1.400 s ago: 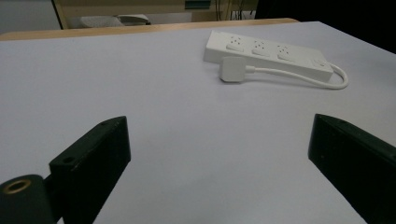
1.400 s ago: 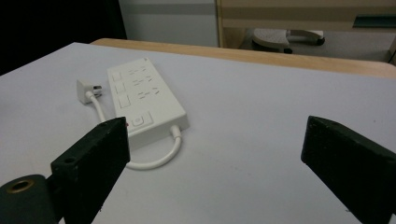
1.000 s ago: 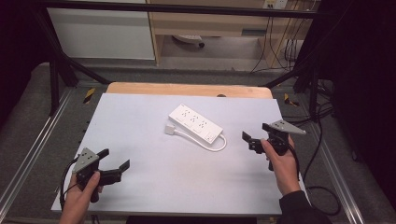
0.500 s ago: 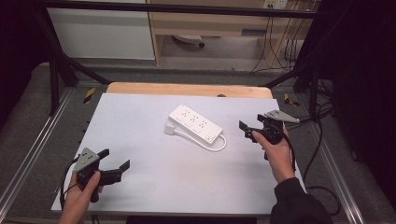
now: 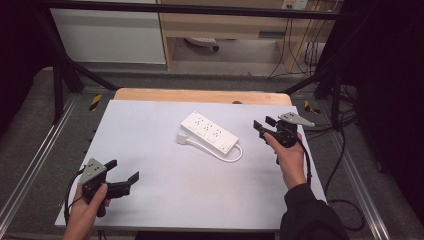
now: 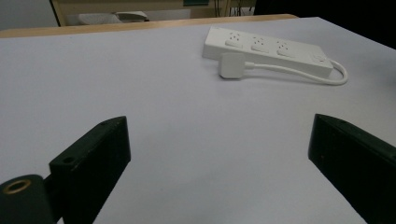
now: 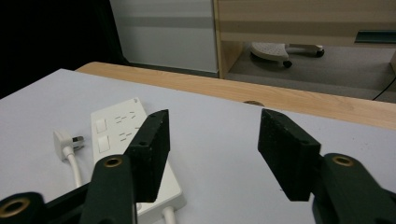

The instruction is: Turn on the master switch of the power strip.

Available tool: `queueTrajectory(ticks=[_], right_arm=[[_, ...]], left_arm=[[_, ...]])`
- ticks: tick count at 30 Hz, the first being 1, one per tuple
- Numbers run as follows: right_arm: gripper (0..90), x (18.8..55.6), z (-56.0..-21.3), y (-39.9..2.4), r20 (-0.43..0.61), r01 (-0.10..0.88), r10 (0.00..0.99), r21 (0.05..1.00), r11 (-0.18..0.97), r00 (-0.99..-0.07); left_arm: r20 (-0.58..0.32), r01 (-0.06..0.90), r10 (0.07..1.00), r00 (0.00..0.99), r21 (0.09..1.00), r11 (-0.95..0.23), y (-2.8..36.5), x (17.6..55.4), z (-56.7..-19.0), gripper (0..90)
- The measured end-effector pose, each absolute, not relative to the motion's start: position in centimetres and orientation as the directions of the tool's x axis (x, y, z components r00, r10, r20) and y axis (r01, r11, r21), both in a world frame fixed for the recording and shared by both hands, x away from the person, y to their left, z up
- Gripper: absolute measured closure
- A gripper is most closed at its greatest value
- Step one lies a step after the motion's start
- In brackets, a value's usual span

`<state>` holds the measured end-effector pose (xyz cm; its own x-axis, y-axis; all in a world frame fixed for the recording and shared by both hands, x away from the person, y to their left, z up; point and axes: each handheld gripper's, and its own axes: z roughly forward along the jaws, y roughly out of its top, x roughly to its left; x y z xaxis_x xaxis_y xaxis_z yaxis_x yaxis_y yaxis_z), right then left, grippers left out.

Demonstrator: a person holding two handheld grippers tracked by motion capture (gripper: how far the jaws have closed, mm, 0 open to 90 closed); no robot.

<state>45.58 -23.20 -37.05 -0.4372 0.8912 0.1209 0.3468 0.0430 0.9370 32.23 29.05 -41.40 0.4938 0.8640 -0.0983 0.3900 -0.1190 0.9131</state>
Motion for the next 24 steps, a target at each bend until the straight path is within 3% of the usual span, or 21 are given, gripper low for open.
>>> queueTrajectory(ticks=[17,24], right_arm=[[79.8,46.3,-37.5,-22.0,0.095,0.318,0.883,0.946,0.063,-0.46],[88.1,46.5,-37.7,-21.1,0.071,0.304,0.875,0.949,0.089,-0.478]], left_arm=[[-0.097,0.39,0.864,0.495,0.913,-0.121,29.0,32.2,-41.4,5.7],[-0.096,0.388,0.863,0.496,0.913,-0.121,29.1,32.3,-41.4,5.7]])
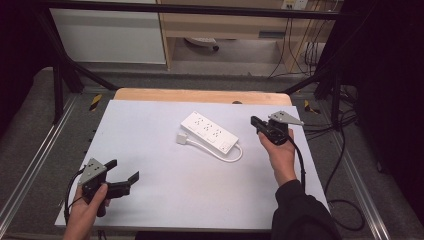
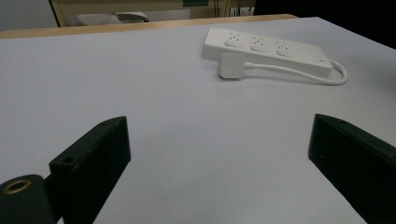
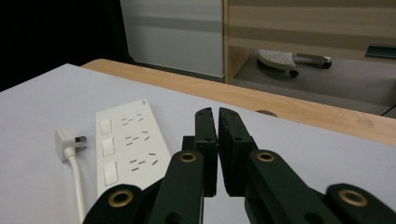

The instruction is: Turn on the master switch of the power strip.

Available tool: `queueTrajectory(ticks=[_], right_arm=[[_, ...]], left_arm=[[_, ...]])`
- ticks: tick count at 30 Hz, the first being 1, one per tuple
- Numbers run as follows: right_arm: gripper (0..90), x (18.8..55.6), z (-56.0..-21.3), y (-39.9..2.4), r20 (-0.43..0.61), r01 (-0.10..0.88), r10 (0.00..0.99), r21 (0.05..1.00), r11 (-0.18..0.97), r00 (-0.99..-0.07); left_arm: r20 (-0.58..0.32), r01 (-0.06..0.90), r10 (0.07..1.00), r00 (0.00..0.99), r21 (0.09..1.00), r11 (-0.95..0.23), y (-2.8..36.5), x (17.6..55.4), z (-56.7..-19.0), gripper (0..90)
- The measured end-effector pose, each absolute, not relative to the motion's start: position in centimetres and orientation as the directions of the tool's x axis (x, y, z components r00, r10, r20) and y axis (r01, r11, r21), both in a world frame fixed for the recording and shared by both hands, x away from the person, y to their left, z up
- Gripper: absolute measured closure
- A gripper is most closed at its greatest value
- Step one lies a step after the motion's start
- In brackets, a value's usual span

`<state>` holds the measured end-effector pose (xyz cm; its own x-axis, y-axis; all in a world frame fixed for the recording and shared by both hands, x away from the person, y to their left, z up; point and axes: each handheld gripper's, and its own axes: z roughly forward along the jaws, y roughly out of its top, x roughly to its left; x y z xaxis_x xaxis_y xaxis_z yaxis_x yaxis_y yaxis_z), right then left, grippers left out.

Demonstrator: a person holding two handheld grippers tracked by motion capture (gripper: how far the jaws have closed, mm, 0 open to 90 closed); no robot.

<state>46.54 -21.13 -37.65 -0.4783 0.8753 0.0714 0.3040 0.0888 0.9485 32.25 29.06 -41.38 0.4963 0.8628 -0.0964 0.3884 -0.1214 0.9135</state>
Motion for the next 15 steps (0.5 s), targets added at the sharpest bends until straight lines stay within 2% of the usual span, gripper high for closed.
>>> queueTrajectory(ticks=[15], right_arm=[[90.0,47.4,-38.2,-19.9,0.08,0.319,0.869,0.943,0.092,-0.488]], left_arm=[[-0.095,0.388,0.863,0.495,0.914,-0.121,29.1,32.3,-41.4,5.7]])
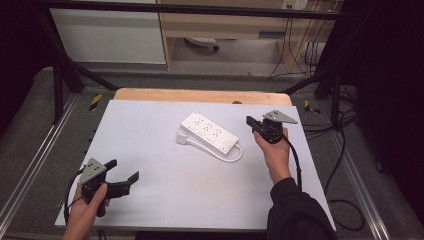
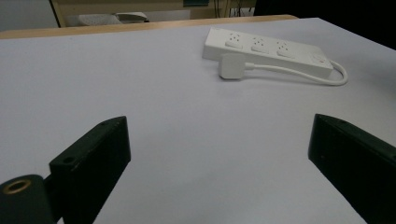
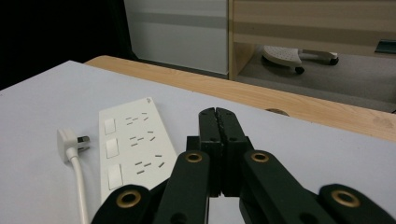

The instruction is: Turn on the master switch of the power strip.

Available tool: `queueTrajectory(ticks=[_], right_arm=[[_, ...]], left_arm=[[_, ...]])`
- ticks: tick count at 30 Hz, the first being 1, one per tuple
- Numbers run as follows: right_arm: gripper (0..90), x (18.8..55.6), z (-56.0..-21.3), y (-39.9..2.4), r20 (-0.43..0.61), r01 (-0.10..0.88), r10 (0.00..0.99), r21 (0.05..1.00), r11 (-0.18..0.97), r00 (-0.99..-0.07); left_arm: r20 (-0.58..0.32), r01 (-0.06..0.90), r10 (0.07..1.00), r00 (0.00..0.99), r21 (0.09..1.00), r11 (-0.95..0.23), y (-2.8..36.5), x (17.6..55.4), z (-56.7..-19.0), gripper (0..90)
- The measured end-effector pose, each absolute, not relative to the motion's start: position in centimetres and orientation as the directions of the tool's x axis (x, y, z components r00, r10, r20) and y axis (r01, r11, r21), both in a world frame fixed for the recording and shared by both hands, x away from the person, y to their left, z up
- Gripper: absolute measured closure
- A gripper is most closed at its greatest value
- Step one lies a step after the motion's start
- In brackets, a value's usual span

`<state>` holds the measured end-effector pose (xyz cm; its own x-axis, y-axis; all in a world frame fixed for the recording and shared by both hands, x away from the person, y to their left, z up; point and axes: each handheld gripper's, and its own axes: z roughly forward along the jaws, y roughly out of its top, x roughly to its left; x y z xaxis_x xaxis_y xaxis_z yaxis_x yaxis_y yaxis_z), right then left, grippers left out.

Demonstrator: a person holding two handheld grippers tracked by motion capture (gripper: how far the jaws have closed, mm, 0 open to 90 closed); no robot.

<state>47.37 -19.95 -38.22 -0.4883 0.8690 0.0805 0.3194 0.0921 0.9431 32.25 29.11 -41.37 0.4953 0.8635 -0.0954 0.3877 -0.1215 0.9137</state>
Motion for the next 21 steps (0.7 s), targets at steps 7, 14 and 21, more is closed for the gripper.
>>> queueTrajectory(ticks=[7,14,21], right_arm=[[90.0,47.8,-38.7,-19.4,0.08,0.337,0.865,0.935,0.107,-0.495],[90.0,48.5,-39.2,-18.9,0.076,0.358,0.865,0.925,0.124,-0.496],[90.0,49.1,-39.7,-18.6,0.073,0.377,0.866,0.916,0.138,-0.495]], left_arm=[[-0.094,0.387,0.863,0.496,0.914,-0.122,29.1,32.3,-41.4,5.7],[-0.093,0.386,0.864,0.495,0.914,-0.123,29.2,32.3,-41.3,5.7],[-0.096,0.382,0.863,0.496,0.917,-0.118,29.2,32.3,-41.3,5.7]])
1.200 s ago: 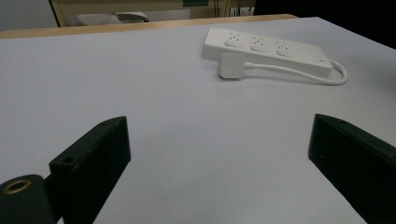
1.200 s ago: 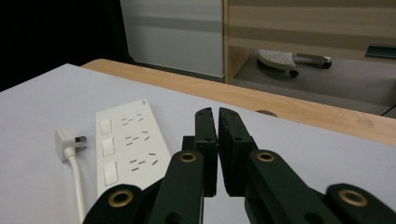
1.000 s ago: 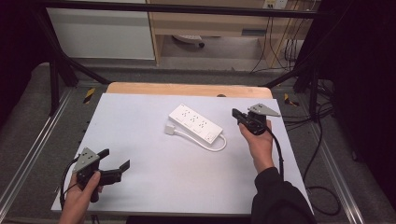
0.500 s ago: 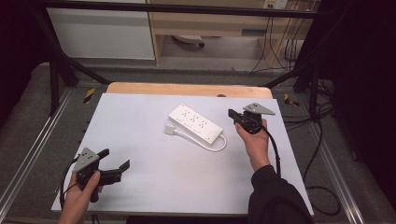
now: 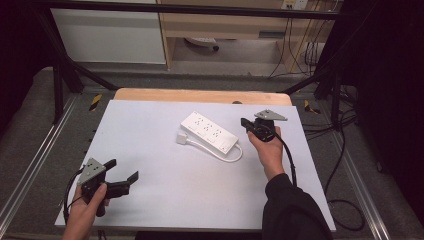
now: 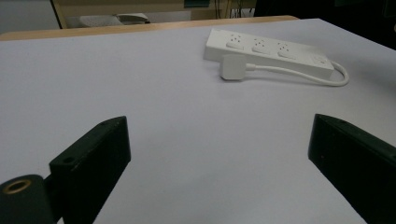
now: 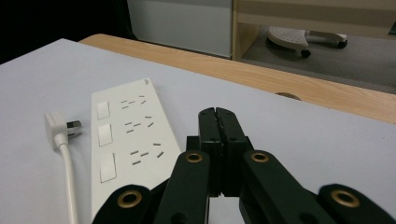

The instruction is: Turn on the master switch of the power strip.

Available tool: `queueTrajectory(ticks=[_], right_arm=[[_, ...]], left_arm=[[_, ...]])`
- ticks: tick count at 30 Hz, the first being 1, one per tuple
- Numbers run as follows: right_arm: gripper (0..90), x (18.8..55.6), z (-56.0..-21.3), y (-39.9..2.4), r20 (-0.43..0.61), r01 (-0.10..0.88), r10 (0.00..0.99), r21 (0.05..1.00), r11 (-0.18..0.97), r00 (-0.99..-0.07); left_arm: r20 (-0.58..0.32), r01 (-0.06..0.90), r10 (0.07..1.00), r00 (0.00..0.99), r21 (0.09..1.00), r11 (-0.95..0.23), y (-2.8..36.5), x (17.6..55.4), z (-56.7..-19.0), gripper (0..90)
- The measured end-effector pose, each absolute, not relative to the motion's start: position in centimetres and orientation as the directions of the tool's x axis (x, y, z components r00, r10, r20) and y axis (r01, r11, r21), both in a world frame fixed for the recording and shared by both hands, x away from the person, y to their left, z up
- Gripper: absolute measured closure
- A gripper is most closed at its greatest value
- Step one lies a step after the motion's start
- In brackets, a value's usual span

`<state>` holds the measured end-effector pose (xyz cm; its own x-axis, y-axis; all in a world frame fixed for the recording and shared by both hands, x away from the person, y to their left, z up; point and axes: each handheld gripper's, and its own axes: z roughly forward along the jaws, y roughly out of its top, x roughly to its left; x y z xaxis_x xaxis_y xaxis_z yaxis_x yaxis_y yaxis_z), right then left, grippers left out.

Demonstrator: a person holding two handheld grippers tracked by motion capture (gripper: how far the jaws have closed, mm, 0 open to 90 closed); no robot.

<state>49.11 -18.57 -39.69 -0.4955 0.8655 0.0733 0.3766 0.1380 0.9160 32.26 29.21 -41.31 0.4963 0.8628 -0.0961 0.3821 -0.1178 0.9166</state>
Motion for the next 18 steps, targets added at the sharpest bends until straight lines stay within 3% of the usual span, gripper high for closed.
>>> queueTrajectory(ticks=[18], right_arm=[[90.0,50.0,-40.8,-17.7,0.065,0.414,0.861,0.893,0.175,-0.504]], left_arm=[[-0.094,0.384,0.861,0.499,0.915,-0.123,29.2,32.3,-41.3,5.7]])
